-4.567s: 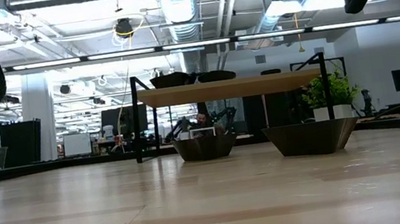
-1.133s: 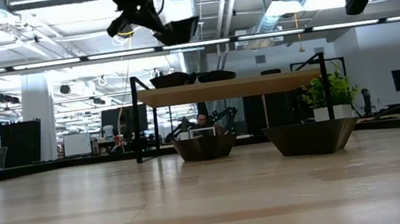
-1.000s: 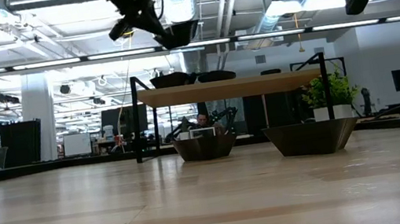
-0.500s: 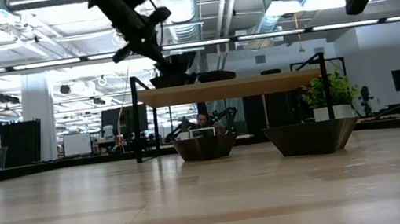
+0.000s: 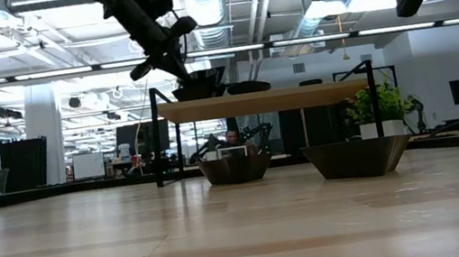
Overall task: Pick & Place Mini shaped plates
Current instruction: Stack the distorted square plate on top of the other distorted square plates on the shelf
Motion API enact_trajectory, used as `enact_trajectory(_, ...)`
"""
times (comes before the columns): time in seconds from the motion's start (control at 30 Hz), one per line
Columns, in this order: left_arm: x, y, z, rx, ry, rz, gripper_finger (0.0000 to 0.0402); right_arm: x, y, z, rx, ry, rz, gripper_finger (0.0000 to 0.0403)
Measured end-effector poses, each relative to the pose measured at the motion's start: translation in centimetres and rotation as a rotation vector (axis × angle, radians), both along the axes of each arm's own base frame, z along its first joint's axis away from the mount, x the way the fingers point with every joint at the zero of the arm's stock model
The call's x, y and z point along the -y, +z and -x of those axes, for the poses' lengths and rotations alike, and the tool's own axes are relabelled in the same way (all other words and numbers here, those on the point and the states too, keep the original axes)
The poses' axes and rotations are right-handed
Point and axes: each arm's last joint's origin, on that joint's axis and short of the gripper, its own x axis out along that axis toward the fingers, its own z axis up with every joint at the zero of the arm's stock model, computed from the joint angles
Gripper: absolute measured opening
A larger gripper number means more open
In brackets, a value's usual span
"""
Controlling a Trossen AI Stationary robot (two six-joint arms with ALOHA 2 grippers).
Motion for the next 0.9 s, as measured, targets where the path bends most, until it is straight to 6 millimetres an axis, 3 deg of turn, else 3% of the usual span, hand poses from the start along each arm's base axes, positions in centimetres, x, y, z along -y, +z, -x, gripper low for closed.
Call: enact_trajectory(0.9, 0.67, -0.35, 0.01, -0.044, -0.025, 0.033, 0.0003, 0.0, 0.0, 0.0, 0.004, 0.01, -0.033, 0.0)
